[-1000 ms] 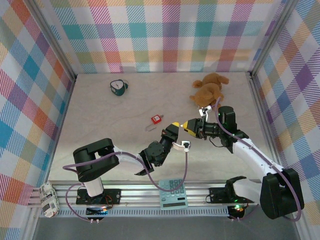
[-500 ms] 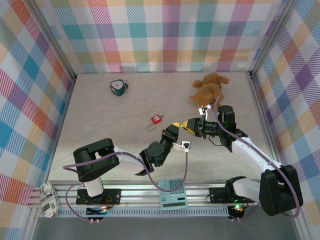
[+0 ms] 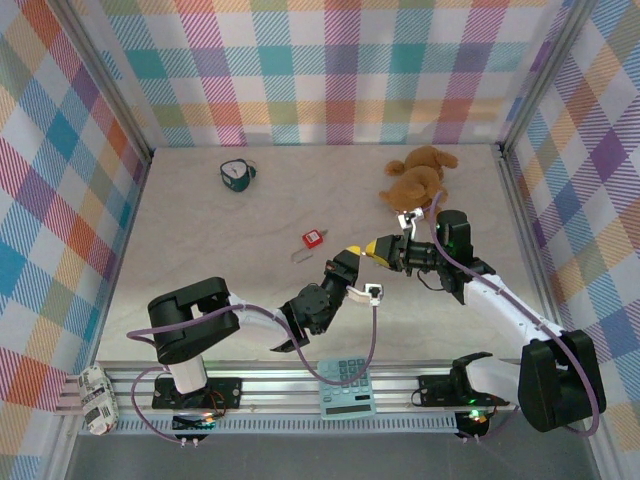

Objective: Unlock with the key

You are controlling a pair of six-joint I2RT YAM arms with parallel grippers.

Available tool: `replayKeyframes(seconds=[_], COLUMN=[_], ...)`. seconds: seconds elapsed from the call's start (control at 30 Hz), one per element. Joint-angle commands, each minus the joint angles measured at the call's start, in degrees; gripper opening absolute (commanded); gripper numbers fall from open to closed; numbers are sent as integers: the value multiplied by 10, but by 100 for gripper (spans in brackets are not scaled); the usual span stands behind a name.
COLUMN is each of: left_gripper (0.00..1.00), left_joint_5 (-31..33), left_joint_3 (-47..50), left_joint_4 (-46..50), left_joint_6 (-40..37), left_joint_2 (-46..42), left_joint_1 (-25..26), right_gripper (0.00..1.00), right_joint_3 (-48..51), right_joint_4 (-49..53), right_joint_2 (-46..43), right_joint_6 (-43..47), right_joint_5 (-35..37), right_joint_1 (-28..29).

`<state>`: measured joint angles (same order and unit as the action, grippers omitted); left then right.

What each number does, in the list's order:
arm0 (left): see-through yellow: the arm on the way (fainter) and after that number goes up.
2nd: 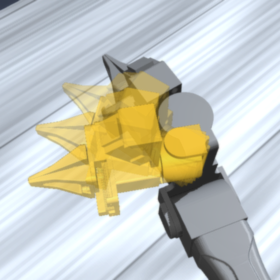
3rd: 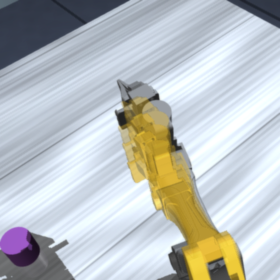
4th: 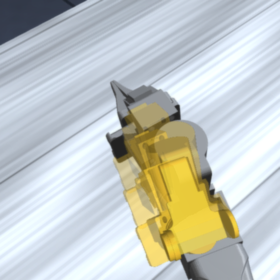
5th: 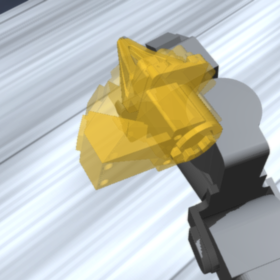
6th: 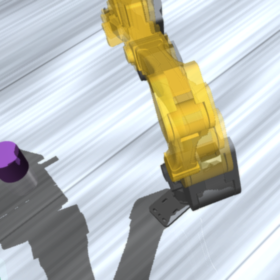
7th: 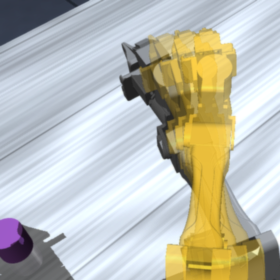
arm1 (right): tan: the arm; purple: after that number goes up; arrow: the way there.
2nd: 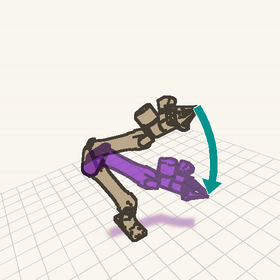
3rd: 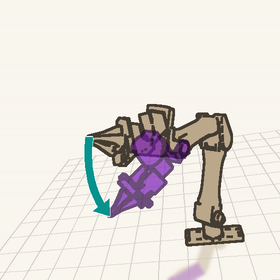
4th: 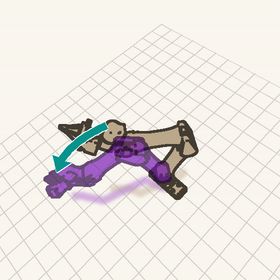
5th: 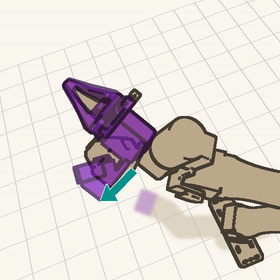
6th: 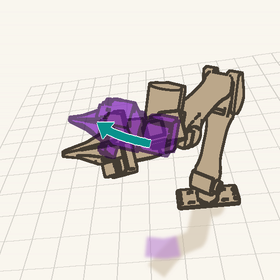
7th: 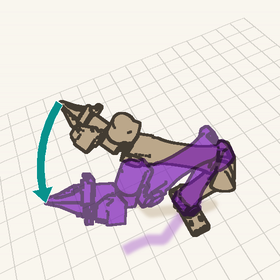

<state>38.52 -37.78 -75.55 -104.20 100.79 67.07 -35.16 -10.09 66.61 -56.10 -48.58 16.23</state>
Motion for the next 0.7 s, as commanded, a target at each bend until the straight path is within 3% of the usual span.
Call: replayKeyframes(seconds=[0.0, 0.3, 0.47, 0.57, 0.67], left_gripper=[0, 0, 38, 55, 65], left_joint_5=[4, 22, 28, 27, 29], left_joint_3=[-14, -14, -10, -5, 7], left_joint_4=[-26, -25, -25, -24, -24], left_joint_6=[12, 8, 21, 30, 48], left_joint_2=[10, 18, 14, 7, -6], left_joint_1=[6, 6, 6, 6, 6], right_gripper=[11, 5, 4, 4, 4], right_joint_3=[-10, -13, -28, -39, -58], right_joint_4=[-6, 11, 58, 98, 165], right_joint_2=[-6, -25, -33, -40, -56], right_joint_6=[4, 6, 40, 70, 123], right_joint_5=[-2, 20, 40, 55, 93], right_joint_1=[6, 5, 5, 5, 4])
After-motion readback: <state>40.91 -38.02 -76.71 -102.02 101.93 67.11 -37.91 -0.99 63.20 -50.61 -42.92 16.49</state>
